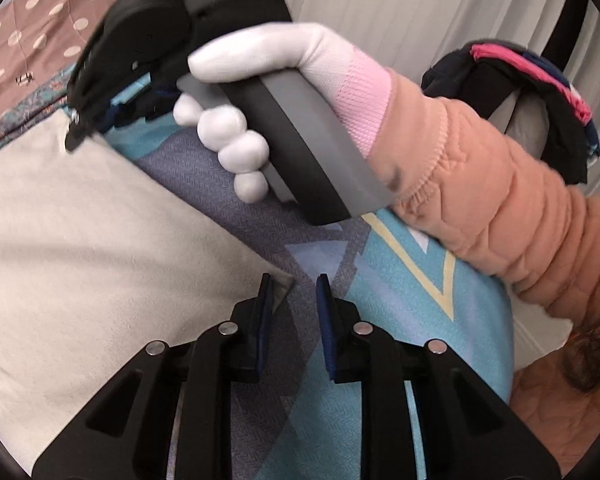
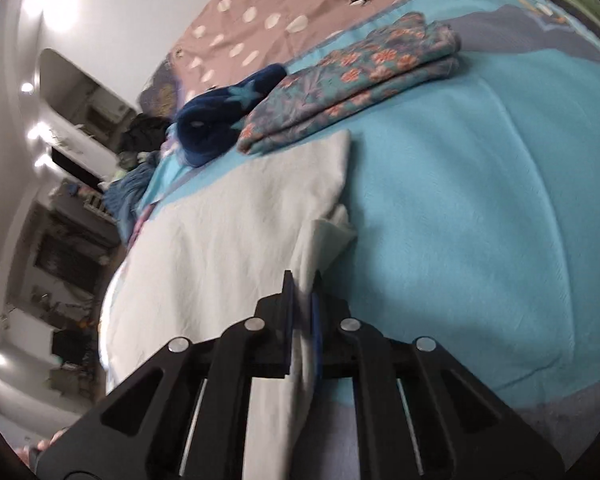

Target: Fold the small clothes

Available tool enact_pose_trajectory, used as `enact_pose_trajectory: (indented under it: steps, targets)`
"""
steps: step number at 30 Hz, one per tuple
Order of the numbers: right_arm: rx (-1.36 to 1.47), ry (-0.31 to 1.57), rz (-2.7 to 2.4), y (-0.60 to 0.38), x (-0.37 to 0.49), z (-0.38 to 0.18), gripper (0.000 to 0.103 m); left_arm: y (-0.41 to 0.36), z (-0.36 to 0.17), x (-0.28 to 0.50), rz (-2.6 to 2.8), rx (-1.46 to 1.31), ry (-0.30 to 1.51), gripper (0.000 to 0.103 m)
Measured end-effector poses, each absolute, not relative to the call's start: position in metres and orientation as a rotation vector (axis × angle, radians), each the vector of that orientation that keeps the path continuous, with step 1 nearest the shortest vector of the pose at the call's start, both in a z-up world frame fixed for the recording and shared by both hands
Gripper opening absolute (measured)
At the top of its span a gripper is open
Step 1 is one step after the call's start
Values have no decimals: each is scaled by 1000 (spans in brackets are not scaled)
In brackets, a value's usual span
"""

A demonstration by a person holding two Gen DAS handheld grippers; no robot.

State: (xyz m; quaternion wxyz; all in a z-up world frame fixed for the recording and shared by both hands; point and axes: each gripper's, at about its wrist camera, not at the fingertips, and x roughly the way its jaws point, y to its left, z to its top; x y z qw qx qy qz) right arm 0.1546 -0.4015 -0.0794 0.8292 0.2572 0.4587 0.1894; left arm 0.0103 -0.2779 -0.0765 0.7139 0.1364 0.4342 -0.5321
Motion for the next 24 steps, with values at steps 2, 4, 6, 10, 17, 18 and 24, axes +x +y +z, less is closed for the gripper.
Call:
enact_pose_trajectory:
  steps: [2,4,6,10,17,18,24]
  targets:
    - [534,960,350,-404,154,-74,6,-277,-79,15,-1193,268,979,21]
    - [497,954,313,-406,161,-78,6,-279,-82,20,-1213,245,990,21]
    - [550,983,338,-412,170,-96,5,-279,-82,20,-1227,231,993,21]
    - [667,960,360,-429,165,-100,14,-273,-78,16,-1301,205,1009,21]
    - [475,897,368,-411,120,-45,19,-238,-51,21,-1204,134,947,37]
    - [462,890,408,-407,113,-42,19,-226,-48,29,-1163,103,933,37]
    - [392,1022,371,-378,105,-76,13,-189,-81,56,-993,-9,1033,37]
